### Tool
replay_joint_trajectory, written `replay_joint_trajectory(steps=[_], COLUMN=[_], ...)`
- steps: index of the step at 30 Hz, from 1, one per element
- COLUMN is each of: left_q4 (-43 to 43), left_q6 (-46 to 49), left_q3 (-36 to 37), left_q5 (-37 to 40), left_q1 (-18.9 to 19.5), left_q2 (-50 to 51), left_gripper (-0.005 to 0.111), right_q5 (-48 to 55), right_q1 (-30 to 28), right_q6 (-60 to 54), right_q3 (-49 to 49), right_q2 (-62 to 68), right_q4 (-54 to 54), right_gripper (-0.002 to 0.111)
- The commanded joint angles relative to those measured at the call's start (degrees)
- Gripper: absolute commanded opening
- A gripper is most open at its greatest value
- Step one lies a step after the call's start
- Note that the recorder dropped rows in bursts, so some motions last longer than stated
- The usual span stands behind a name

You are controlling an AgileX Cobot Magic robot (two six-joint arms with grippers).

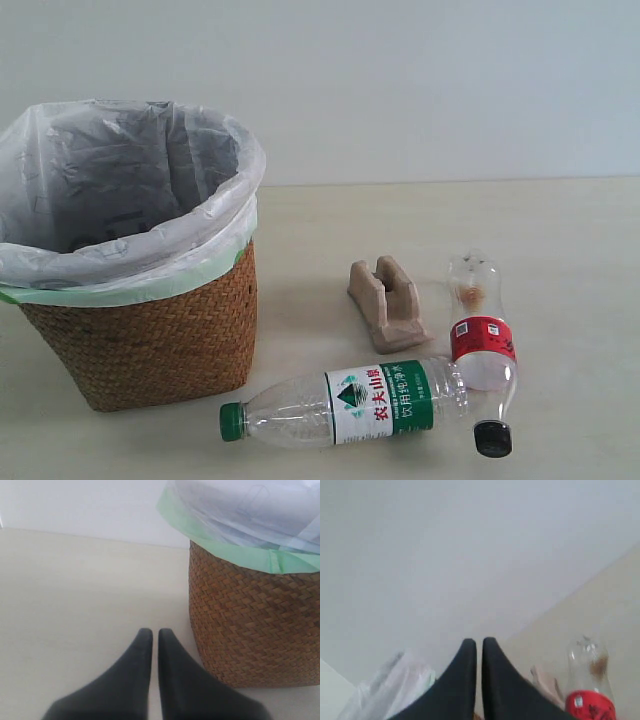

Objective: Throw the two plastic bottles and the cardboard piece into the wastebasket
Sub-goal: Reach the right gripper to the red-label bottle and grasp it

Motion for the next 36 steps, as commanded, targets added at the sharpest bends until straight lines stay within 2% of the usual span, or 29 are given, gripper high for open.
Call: replay_joint_trajectory(steps=[1, 4, 9, 15, 17, 19, 20, 21, 23, 28, 36], left_q4=[0.1, 0.1, 0.1, 0.1, 0.1, 0.1, 0.1, 0.1, 0.1, 0.1, 0.1], left_q6=[-0.2, -0.2, -0.2, -0.2, -0.2, -0.2, -0.2, -0.2, -0.2, -0.2, -0.2], left_q3=[0.2, 0.2, 0.2, 0.2, 0.2, 0.2, 0.2, 0.2, 0.2, 0.2, 0.2], left_q5=[0.0, 0.0, 0.0, 0.0, 0.0, 0.0, 0.0, 0.0, 0.0, 0.0, 0.0], left_q1=[-0.2, -0.2, -0.2, -0.2, -0.2, -0.2, -0.2, -0.2, -0.2, -0.2, -0.2], left_q2=[-0.2, -0.2, -0.2, -0.2, -0.2, -0.2, -0.2, -0.2, -0.2, -0.2, -0.2], left_gripper=[0.004, 0.004, 0.004, 0.004, 0.004, 0.004, 0.004, 0.004, 0.004, 0.004, 0.004], right_q5=[-4.9, 1.3, 12.8, 35.4, 39.7, 42.2, 43.4, 44.1, 46.6, 49.8, 44.6], right_q1=[-0.1, -0.1, -0.1, -0.1, -0.1, -0.1, -0.1, -0.1, -0.1, -0.1, -0.1], right_q6=[-0.9, -7.9, -12.0, -19.4, -19.5, -14.9, -11.7, -8.3, -2.4, 2.2, 2.2], right_q3=[-2.2, -9.2, -25.3, -44.9, -50.1, -53.7, -55.7, -56.9, -59.4, -62.3, -62.4], right_q2=[-0.3, 5.5, 28.1, 55.1, 61.8, 67.3, 70.7, 72.8, 77.8, 88.6, 97.8], right_q4=[-0.8, -4.5, -4.5, -4.5, -5.3, -7.4, -8.7, -9.9, -14.2, -18.3, -18.9], right_gripper=[0.0, 0.0, 0.0, 0.004, 0.014, 0.031, 0.046, 0.056, 0.069, 0.066, 0.066])
